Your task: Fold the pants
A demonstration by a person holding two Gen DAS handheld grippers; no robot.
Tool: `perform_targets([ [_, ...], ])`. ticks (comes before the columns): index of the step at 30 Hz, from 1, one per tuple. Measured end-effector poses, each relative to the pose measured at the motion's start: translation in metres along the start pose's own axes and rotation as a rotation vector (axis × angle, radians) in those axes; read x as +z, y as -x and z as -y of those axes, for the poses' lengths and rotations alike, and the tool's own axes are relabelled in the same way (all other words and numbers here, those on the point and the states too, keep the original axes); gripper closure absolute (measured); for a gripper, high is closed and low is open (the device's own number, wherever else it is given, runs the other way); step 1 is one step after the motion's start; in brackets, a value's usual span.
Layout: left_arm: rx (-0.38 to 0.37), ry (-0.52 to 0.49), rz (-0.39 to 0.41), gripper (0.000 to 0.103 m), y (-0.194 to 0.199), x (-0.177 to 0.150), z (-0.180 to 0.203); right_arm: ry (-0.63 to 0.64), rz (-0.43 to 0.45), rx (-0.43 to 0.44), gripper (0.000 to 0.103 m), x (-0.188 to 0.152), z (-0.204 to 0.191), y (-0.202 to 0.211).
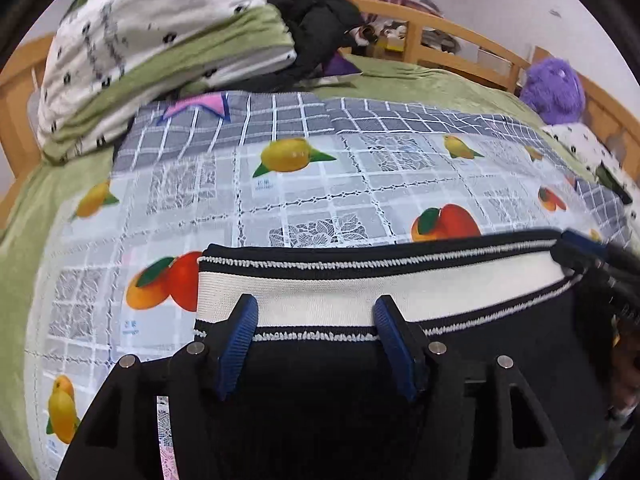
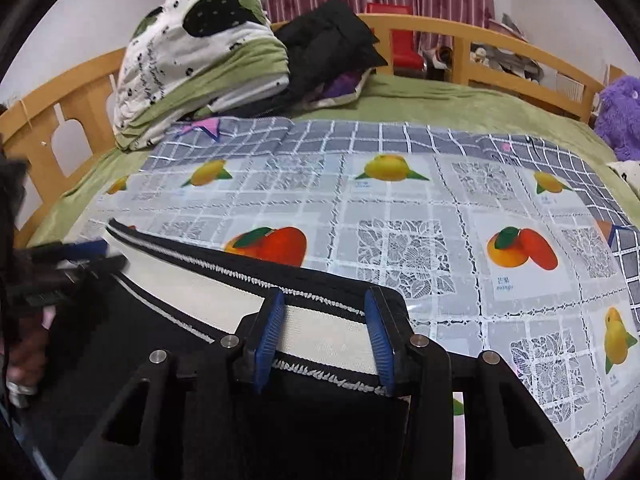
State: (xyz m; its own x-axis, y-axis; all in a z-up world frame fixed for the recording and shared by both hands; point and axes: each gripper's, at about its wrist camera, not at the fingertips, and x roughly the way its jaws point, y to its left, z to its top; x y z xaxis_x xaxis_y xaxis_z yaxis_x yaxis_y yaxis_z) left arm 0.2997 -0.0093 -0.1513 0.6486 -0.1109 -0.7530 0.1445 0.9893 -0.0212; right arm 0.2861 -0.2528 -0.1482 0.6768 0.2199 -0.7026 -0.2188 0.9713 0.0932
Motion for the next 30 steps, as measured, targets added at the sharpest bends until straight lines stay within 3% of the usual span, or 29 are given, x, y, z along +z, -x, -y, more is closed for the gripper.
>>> perform_targets([
  [3, -0.048, 0.037, -0.025, 0.040, 0.003, 0.000, -0.007, 0.008, 0.003, -0.011, 0.062, -0.002, -0.001, 0.001],
  [9, -0.061, 0.045, -0.057, 0.036, 0.016, -0.026, -0.008, -0.030, 0.022, 0.003, 0.062, -0.013, -0.001, 0.025],
  [14, -0.085, 0.089, -0.084, 0.036, 0.036, -0.055, -0.013, 0.030, 0.000, -0.036, 0.062, -0.048, -0.015, 0.050],
  [19, -0.069, -0.004, -0.076, 0.035, 0.068, -0.096, -0.004, 0.056, -0.003, -0.044, 0.062, -0.083, -0.021, 0.079],
  [26, -0.071, -0.014, 0.003, 0.028, 0.116, -0.150, -0.008, -0.016, -0.073, -0.003, 0.056, -0.125, -0.015, 0.110],
  [30, -0.074, 0.014, -0.021, 0.025, 0.135, -0.181, -0.020, -0.041, -0.095, -0.018, 0.054, -0.149, -0.018, 0.124],
])
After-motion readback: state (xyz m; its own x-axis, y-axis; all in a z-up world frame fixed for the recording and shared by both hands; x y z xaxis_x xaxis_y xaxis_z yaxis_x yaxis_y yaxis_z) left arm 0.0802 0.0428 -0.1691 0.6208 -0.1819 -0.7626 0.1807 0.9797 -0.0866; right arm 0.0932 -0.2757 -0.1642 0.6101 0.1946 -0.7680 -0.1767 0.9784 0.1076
